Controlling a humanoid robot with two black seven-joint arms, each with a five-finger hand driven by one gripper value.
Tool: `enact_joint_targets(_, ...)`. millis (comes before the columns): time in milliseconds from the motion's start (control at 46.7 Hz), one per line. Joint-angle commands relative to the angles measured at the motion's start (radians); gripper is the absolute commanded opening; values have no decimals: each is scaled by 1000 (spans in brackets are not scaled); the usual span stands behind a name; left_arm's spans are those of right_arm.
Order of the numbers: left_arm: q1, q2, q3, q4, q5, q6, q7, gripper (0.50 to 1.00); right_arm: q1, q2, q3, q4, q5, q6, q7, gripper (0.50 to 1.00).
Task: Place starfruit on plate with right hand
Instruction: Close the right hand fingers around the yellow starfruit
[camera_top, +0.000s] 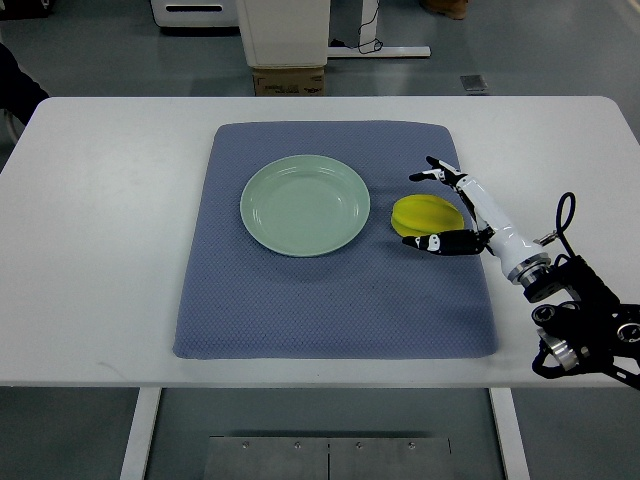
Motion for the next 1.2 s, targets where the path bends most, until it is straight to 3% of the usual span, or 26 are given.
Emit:
enact_joint_targets(0, 0, 0, 0, -1, 0, 0, 0, 1000, 0, 17, -1, -16, 1, 0, 0, 1000)
enact_joint_targets(857, 0, 0, 0, 0, 1, 0, 0, 1000, -1, 83, -46, -148, 3, 0, 0, 989)
enact_joint_targets(1179, 0, 0, 0, 0, 1, 0, 0, 1000, 0, 85, -46, -160, 4, 0, 0, 922)
